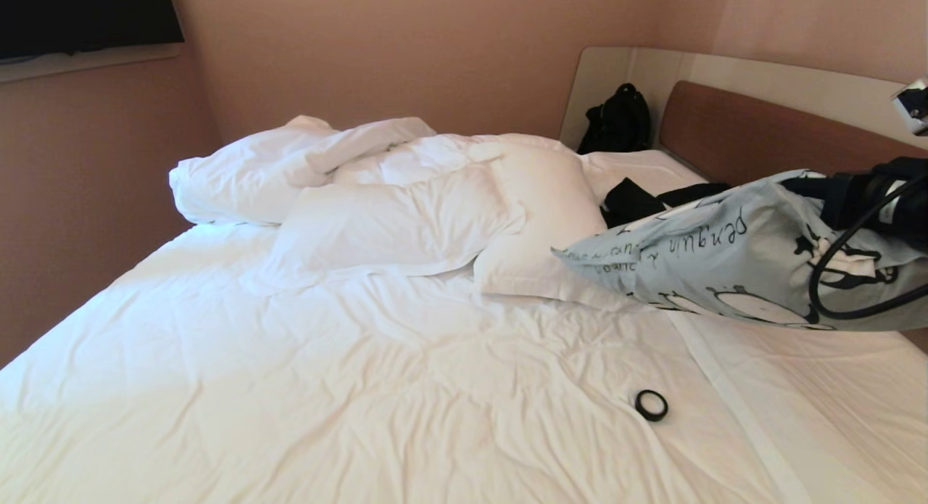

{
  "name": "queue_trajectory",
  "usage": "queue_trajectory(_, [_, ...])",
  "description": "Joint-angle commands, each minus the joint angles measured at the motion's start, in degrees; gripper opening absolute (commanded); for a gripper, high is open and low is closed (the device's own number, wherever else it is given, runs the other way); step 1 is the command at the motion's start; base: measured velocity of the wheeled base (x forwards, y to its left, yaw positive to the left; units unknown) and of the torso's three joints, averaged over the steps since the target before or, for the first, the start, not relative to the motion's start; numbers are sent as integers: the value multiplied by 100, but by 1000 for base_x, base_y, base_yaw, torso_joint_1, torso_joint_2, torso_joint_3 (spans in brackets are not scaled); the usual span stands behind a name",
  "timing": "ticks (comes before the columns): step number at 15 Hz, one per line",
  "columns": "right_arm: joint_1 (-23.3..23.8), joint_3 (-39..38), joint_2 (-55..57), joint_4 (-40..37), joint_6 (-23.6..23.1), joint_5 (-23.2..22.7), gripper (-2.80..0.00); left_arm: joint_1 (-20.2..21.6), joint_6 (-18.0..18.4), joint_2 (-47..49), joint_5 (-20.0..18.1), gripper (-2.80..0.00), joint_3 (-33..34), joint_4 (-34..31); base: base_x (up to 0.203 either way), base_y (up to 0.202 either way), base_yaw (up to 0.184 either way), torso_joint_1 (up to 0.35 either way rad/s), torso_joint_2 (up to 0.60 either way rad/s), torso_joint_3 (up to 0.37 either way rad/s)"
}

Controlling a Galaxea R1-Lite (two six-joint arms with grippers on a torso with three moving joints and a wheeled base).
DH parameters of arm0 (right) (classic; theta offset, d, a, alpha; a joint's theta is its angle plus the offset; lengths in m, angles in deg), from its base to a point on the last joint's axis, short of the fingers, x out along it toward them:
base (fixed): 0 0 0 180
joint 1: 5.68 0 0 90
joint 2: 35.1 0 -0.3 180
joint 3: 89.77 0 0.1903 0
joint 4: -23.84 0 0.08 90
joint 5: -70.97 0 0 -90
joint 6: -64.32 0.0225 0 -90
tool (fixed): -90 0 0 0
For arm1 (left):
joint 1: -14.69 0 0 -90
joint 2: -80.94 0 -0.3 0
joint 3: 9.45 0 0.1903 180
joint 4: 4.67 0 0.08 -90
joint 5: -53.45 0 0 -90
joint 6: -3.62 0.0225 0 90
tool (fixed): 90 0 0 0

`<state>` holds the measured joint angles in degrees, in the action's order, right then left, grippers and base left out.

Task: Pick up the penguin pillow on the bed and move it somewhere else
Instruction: Place the pillow at the bedside

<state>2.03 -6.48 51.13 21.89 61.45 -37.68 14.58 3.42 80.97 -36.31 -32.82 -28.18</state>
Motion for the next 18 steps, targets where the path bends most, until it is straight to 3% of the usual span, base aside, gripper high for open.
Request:
queue_trajectory(1, [150,40,77,12,-10,0,-280,2,2,-2,3,-280,9,-3,0,0,0,0,0,0])
queue_trajectory(11, [1653,372,1188,1478,100,5,-280,2,2,-2,3,-280,9,-3,0,0,0,0,0,0])
queue_trajectory(18, [2536,796,1623,1617,557,-34,-280,10,-2,-2,3,-280,9,-3,0,0,0,0,0,0])
